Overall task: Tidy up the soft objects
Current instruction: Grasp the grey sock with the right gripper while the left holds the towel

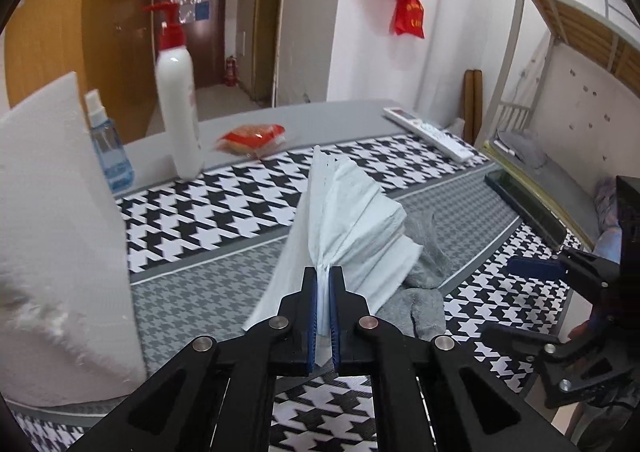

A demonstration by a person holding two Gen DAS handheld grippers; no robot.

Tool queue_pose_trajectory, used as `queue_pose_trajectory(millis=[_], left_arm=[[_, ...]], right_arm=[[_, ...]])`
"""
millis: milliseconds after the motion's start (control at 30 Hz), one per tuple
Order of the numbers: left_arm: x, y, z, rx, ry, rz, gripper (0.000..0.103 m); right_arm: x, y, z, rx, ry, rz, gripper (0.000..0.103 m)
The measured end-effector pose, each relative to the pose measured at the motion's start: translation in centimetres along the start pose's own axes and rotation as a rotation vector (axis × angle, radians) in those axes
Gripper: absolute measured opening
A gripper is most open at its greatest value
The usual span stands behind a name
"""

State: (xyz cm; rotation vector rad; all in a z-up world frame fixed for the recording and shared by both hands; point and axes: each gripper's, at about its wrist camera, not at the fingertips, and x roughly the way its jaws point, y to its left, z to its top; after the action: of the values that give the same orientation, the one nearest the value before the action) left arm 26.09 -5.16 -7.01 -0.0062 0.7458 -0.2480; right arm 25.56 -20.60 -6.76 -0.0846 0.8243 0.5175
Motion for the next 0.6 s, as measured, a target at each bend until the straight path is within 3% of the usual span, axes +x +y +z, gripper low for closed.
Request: queue_pose_trajectory(millis=[167, 467, 600], left_arm=[[-1.2, 0.7, -0.2, 0.002, -0.019, 0.051, 0.006], [0.9, 1.7, -0.5, 0.013, 0.043, 0.132, 0.007], [1.8, 1.9, -0.4, 0.022, 0.077, 0.131, 0.024]], right_arm=[[0.7, 0.6, 0.7, -0.021, 0.002, 0.007, 0.089], [1.8, 1.0, 1.5, -0.041, 0.013, 0.015, 0.089], [2.4, 1.0, 1.9, -0.05, 0.016, 0.014, 0.089]])
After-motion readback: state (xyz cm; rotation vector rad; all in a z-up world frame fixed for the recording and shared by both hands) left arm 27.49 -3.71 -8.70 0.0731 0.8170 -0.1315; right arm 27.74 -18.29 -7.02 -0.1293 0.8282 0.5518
